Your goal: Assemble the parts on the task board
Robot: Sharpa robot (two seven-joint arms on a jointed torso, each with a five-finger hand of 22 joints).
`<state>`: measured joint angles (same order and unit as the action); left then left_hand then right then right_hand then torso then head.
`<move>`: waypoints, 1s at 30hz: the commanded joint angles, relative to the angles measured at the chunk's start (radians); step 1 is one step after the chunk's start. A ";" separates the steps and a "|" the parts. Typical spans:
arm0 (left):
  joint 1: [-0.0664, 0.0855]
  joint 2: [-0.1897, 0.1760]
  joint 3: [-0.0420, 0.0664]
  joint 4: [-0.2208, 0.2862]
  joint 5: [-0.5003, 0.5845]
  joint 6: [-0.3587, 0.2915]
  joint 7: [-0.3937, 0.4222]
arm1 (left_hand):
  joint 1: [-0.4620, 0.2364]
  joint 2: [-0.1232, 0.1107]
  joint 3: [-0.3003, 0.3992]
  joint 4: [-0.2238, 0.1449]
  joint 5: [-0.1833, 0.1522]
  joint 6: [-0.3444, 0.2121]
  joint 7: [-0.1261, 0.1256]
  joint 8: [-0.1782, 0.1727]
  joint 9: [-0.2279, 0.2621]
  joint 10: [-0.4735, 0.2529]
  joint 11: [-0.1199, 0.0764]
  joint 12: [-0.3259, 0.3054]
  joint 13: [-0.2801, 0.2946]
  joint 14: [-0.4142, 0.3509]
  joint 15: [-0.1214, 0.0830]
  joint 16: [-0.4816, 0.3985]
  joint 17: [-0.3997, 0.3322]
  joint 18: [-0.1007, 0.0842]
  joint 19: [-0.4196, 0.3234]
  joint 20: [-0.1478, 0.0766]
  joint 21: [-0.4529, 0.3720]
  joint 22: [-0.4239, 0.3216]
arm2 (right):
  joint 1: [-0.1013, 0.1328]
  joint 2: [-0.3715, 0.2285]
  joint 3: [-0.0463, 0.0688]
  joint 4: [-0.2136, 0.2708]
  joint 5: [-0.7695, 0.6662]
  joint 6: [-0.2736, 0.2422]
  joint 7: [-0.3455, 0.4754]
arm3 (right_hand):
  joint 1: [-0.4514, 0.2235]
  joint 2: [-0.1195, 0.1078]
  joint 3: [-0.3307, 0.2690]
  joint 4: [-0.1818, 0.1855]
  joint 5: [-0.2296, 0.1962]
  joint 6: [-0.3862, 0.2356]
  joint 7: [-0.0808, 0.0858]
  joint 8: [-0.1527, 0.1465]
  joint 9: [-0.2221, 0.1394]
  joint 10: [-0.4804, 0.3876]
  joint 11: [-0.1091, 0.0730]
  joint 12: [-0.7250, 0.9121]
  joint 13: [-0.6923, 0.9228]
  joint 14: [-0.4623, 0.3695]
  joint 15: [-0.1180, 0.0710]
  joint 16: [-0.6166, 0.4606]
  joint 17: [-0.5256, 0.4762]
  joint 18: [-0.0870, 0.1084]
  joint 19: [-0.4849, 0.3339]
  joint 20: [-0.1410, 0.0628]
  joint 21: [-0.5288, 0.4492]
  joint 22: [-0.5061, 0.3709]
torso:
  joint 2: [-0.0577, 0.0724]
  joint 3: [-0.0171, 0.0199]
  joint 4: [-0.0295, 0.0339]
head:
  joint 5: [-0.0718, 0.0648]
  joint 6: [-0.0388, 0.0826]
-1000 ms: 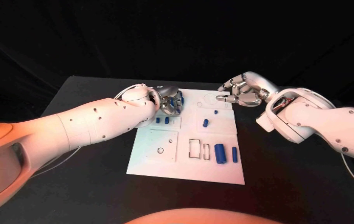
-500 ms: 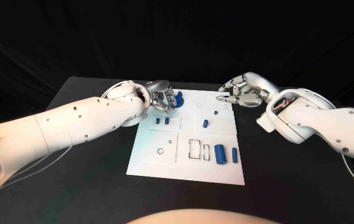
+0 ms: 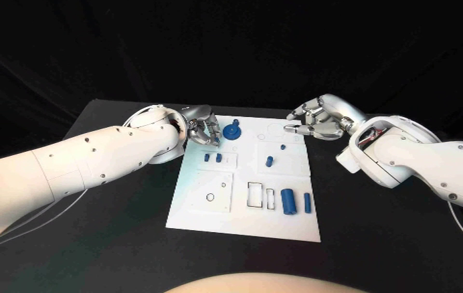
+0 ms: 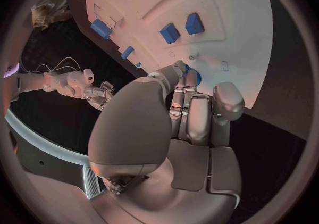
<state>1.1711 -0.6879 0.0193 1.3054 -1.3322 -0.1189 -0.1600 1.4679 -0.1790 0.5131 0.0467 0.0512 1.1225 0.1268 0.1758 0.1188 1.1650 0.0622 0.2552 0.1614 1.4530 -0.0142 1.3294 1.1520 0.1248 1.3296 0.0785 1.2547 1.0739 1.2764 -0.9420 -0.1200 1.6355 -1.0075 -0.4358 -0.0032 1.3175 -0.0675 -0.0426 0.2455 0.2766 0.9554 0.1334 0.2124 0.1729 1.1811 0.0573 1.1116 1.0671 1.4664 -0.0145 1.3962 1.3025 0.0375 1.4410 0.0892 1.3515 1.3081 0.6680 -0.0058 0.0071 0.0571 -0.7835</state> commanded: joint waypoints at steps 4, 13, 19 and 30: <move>0.000 0.014 0.001 -0.025 0.017 0.042 -0.004 | -0.009 0.001 -0.004 0.000 0.000 0.007 0.003 -0.005 -0.001 0.008 0.000 -0.004 -0.001 0.006 0.001 0.003 -0.001 -0.020 0.007 0.003 0.004 0.001 | -0.001 0.002 0.000 0.000 -0.007 0.006 0.007 | 0.003 0.008 -0.004 -0.001 0.006 -0.001 0.003 0.003 0.002 -0.006 -0.003 0.000 0.001 0.041 -0.005 -0.004 -0.001 0.020 -0.008 0.000 -0.005 0.110 | 0.001 -0.0006 -0.0023 | 0.003 0.000; -0.003 0.031 0.001 -0.056 0.015 0.053 -0.003 | -0.010 0.002 -0.004 -0.001 0.000 0.007 0.002 -0.005 -0.001 0.009 0.000 -0.005 -0.001 0.004 0.001 0.000 -0.007 -0.019 0.006 0.003 0.003 0.000 | -0.001 0.003 0.000 0.000 -0.007 0.006 0.007 | 0.003 0.008 -0.004 -0.001 0.006 -0.001 0.003 0.003 0.002 -0.006 -0.003 0.000 0.001 0.041 -0.005 -0.004 -0.001 0.020 -0.008 0.000 -0.005 0.110 | 0.000 0.0002 -0.0010 | 0.004 0.000; -0.005 0.046 0.000 -0.073 0.006 0.056 -0.015 | -0.010 0.002 -0.003 -0.001 0.000 0.008 0.002 -0.005 -0.001 0.009 0.000 -0.006 -0.001 0.004 0.001 0.000 -0.007 -0.019 0.006 0.003 0.003 0.001 | -0.001 0.004 0.000 0.000 -0.007 0.006 0.008 | 0.003 0.008 -0.004 -0.001 0.006 -0.001 0.003 0.003 0.002 -0.006 -0.003 0.000 0.001 0.041 -0.005 -0.004 -0.001 0.020 -0.008 0.000 -0.005 0.110 | 0.000 0.0000 -0.0016 | 0.005 -0.001; -0.009 0.053 0.000 -0.081 -0.003 0.075 -0.025 | -0.013 0.003 -0.003 0.000 0.000 0.009 0.002 -0.007 -0.001 0.010 0.000 -0.007 -0.001 0.002 0.001 -0.004 -0.015 -0.019 0.005 0.002 0.003 0.000 | -0.001 0.004 0.000 0.000 -0.007 0.006 0.008 | 0.003 0.008 -0.004 -0.001 0.006 -0.001 0.003 0.003 0.002 -0.006 -0.003 0.000 0.001 0.041 -0.005 -0.004 -0.001 0.020 -0.008 0.000 -0.005 0.110 | 0.000 0.0012 -0.0016 | 0.004 -0.003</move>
<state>1.1641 -0.6382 0.0191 1.2242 -1.3268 -0.0722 -0.1769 1.4635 -0.1746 0.5131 0.0468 0.0513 1.1259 0.1304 0.1732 0.1165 1.1682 0.0589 0.2516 0.1614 1.4530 -0.0142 1.3294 1.1381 0.1248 1.3295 0.0785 1.2547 1.0736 1.2764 -0.9384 -0.1200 1.6347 -1.0075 -0.4357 -0.0029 1.3175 -0.0675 -0.0426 0.2454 0.2766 0.9552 0.1336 0.2124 0.1734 1.1812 0.0574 1.1116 1.0670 1.4664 -0.0144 1.3962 1.3026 0.0375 1.4410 0.0892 1.3515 1.3077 0.6680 -0.0053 0.0053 0.0612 -0.7861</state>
